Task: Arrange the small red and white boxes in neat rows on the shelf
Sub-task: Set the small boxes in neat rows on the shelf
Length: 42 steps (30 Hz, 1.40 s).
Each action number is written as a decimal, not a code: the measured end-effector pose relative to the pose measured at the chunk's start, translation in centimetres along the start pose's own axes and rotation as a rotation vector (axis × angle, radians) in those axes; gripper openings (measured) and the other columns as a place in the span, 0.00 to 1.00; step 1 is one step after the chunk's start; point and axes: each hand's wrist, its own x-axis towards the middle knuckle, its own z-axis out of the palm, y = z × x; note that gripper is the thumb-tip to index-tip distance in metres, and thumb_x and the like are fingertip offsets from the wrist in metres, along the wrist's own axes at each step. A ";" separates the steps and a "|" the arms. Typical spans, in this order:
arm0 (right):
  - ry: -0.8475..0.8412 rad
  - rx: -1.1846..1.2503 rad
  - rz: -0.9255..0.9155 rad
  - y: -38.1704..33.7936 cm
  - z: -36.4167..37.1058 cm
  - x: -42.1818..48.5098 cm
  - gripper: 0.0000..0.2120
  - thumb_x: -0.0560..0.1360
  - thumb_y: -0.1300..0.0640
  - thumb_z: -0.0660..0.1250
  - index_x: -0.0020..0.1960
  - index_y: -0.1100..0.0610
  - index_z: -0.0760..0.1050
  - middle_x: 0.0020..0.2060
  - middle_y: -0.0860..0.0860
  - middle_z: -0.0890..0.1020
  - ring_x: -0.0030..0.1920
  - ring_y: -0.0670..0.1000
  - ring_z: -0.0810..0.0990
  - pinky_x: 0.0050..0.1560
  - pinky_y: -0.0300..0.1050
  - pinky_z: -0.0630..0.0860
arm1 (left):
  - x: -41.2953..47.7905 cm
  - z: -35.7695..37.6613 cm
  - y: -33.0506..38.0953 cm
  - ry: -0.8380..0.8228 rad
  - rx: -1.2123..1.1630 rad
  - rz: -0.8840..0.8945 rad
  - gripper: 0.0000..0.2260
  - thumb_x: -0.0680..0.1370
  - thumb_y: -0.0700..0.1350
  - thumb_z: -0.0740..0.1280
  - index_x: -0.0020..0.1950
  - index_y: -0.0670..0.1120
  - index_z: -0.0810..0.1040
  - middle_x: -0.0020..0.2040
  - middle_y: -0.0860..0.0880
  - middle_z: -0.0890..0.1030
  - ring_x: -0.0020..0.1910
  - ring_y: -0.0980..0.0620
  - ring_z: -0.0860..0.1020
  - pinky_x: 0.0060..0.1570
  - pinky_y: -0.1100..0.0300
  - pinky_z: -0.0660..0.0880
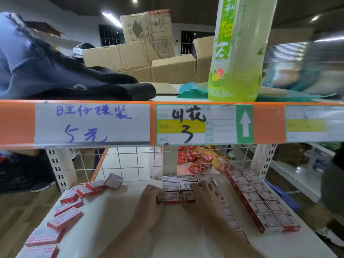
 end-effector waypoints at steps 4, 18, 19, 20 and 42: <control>0.020 0.130 -0.052 0.4 0.4 0.2 0.21 0.67 0.36 0.62 0.51 0.49 0.76 0.51 0.49 0.76 0.56 0.53 0.73 0.51 0.49 0.74 | 0.1 0.6 0.1 0.032 -0.035 0.026 0.13 0.67 0.34 0.74 0.48 0.47 0.82 0.46 0.59 0.71 0.46 0.60 0.74 0.48 0.76 0.69; -0.158 0.058 -0.178 1.1 -1.2 1.0 0.13 0.73 0.48 0.65 0.55 0.51 0.77 0.54 0.47 0.77 0.58 0.50 0.71 0.55 0.47 0.72 | 0.7 2.3 0.8 0.025 0.059 0.027 0.09 0.70 0.40 0.72 0.49 0.49 0.82 0.47 0.56 0.72 0.49 0.55 0.72 0.49 0.63 0.73; -0.162 0.045 -0.186 1.1 -1.3 1.0 0.13 0.73 0.49 0.65 0.56 0.51 0.76 0.54 0.47 0.77 0.59 0.50 0.71 0.56 0.46 0.72 | 0.7 2.2 0.8 0.006 0.068 0.020 0.09 0.71 0.40 0.72 0.49 0.50 0.81 0.48 0.56 0.71 0.50 0.55 0.72 0.50 0.61 0.74; -0.167 0.031 -0.191 1.0 -1.4 1.0 0.13 0.73 0.50 0.64 0.56 0.51 0.76 0.55 0.47 0.77 0.59 0.50 0.71 0.56 0.47 0.72 | 0.7 2.0 0.8 -0.024 0.075 0.007 0.09 0.71 0.40 0.71 0.50 0.50 0.80 0.49 0.56 0.72 0.51 0.55 0.72 0.51 0.58 0.75; -0.312 -0.252 -0.449 -15.2 -1.3 1.7 0.17 0.73 0.45 0.62 0.60 0.49 0.74 0.56 0.51 0.78 0.60 0.54 0.74 0.55 0.50 0.71 | -9.4 -17.7 -3.6 -0.137 0.461 -0.461 0.14 0.73 0.55 0.65 0.57 0.52 0.76 0.62 0.54 0.76 0.62 0.52 0.74 0.58 0.56 0.73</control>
